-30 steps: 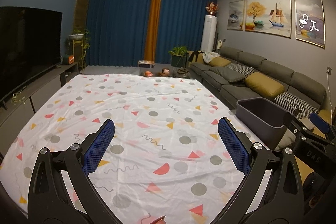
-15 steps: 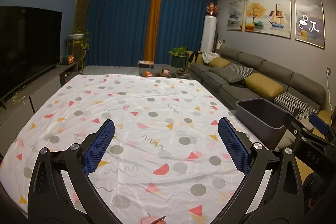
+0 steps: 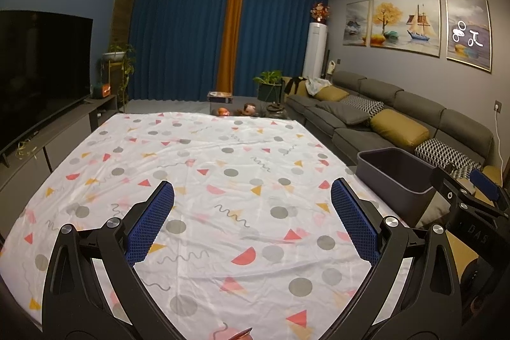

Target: Collect trash

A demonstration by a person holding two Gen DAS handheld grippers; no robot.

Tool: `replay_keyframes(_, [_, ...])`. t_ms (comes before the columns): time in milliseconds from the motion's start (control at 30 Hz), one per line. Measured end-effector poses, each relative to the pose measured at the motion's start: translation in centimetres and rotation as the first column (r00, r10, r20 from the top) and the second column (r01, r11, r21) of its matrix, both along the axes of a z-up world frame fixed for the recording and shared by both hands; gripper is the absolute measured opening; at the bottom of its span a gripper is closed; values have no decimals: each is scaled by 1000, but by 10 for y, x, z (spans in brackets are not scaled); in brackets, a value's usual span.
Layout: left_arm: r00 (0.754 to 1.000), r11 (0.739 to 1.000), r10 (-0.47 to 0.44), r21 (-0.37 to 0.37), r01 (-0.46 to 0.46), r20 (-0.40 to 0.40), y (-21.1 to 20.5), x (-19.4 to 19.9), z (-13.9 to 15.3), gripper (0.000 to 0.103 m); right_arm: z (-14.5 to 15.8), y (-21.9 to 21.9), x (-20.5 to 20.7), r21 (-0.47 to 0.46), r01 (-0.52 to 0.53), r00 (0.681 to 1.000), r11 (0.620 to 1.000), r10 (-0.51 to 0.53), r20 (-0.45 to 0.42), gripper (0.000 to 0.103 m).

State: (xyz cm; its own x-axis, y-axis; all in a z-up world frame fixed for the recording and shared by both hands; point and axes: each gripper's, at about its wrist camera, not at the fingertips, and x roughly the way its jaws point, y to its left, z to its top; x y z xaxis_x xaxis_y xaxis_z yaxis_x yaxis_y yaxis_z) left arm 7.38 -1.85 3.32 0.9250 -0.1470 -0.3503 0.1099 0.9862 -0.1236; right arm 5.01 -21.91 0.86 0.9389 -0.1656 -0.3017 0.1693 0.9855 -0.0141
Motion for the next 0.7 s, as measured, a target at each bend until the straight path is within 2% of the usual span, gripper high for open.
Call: replay_keyframes(700, [1000, 1000, -4, -3, 4, -1, 0, 0, -1, 97, 3, 1, -2, 4, -1, 1000, 1000, 1, 0, 97])
